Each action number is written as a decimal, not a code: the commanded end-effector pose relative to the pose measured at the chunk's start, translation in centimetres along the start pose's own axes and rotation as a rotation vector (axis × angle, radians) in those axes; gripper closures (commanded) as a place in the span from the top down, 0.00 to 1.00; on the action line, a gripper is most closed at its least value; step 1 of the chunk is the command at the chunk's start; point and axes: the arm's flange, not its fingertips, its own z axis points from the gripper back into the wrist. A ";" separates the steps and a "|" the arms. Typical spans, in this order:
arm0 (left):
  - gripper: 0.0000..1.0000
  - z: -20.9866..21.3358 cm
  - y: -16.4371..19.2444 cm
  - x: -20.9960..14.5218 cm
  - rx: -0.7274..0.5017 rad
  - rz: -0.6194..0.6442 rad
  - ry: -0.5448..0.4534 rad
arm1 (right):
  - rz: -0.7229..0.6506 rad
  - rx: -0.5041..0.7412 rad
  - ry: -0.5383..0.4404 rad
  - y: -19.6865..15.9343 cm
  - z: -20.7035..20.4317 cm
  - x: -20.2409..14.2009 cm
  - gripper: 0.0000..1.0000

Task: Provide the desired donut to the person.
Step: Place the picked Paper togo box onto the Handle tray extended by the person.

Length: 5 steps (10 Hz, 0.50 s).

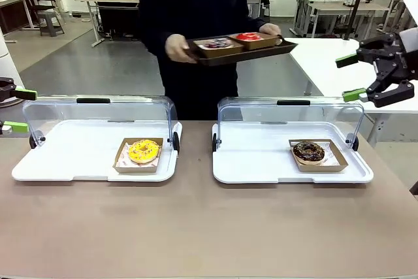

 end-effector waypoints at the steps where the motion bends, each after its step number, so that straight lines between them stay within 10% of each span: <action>1: 1.00 -0.1 0.0 0.0 0.012 -0.013 -0.021 | -0.025 0.019 0.079 -1.7 -1.9 1.0 1.00; 5: 1.00 -0.1 0.0 0.0 0.012 -0.013 -0.021 | 0.000 0.000 0.000 0.0 0.0 0.0 1.00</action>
